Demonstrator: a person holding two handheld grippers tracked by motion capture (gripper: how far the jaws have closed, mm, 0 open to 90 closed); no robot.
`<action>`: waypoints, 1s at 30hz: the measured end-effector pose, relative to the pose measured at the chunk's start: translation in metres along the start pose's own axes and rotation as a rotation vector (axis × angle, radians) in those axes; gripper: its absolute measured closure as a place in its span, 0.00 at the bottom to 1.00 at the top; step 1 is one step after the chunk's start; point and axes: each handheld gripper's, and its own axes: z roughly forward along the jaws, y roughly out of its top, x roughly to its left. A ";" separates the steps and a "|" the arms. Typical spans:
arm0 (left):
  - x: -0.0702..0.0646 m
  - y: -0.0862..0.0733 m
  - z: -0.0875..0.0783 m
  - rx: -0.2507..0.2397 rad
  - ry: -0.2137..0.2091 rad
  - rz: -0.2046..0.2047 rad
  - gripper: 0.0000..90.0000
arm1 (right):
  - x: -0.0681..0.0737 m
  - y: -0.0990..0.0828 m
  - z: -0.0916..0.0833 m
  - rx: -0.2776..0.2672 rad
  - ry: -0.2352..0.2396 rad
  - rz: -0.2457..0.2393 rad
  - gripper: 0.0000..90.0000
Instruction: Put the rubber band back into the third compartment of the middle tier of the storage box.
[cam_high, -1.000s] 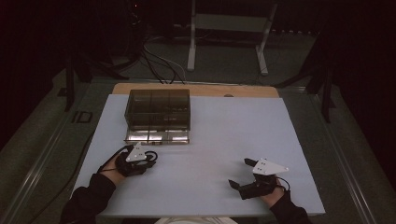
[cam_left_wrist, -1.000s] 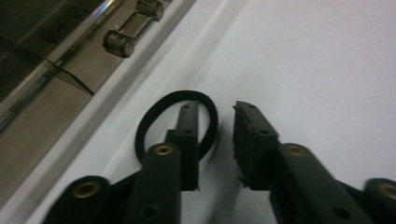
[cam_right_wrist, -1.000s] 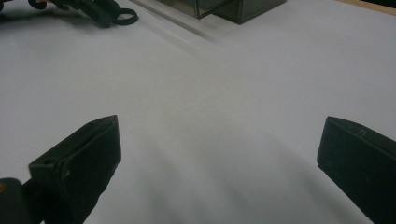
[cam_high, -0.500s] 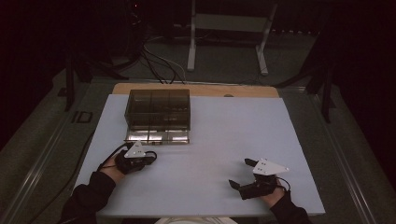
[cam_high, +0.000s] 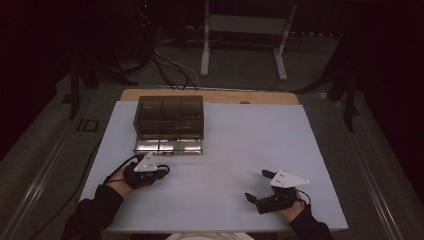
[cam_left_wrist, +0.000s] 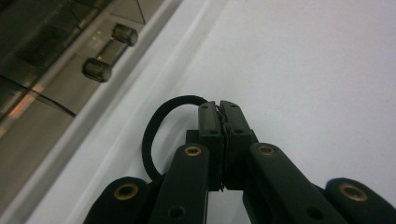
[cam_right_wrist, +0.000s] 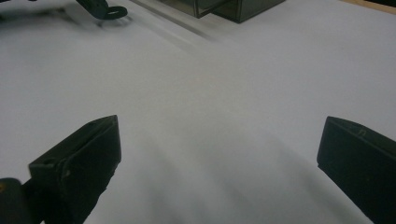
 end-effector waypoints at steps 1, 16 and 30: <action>0.000 0.001 -0.001 -0.002 -0.001 0.002 1.00 | 0.000 0.000 0.000 0.000 0.001 0.000 0.00; 0.001 0.013 -0.020 -0.054 -0.008 -0.019 1.00 | 0.000 0.000 0.000 0.000 0.002 0.001 0.00; 0.004 0.023 -0.031 -0.071 -0.016 -0.019 1.00 | 0.000 0.000 0.000 -0.001 0.001 0.004 0.00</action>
